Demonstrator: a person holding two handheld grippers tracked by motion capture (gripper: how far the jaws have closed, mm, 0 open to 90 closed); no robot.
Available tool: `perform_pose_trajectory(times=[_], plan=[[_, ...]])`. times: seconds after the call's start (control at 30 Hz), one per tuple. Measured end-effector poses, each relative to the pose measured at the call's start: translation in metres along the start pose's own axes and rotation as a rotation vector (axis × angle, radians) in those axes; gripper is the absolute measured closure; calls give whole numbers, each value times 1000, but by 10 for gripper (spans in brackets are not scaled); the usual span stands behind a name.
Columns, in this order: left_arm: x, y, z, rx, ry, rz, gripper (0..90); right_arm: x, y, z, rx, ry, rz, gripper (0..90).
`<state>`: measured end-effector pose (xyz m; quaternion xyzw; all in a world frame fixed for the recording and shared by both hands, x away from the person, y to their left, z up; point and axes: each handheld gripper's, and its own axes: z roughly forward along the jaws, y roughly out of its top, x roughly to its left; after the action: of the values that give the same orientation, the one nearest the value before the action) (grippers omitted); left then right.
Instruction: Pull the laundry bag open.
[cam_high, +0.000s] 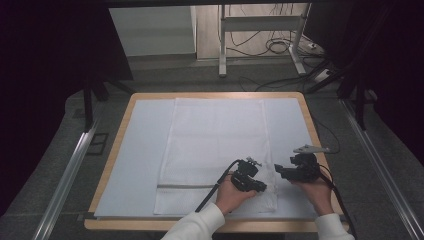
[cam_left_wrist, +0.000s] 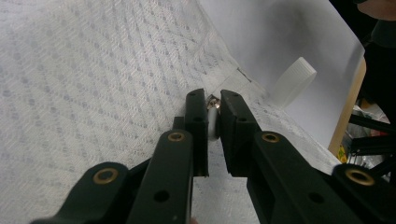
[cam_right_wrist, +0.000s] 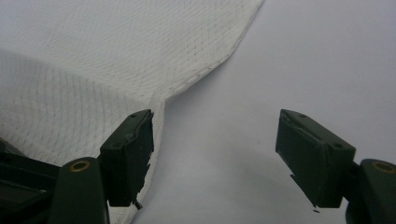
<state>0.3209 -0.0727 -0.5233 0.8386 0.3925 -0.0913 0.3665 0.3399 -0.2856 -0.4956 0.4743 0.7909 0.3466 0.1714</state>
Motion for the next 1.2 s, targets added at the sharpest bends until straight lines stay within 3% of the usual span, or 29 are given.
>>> perform_pose_trajectory(times=[0.67,1.1,1.2], plan=[[-3,-1,-15,-24,-29,33,865,-4,0,-4,-7,3,19,272],[-3,-3,-28,-52,-42,49,866,-9,0,-7,-22,26,85,235],[-3,-3,-32,-58,-46,51,866,-10,0,-7,-30,60,120,220]])
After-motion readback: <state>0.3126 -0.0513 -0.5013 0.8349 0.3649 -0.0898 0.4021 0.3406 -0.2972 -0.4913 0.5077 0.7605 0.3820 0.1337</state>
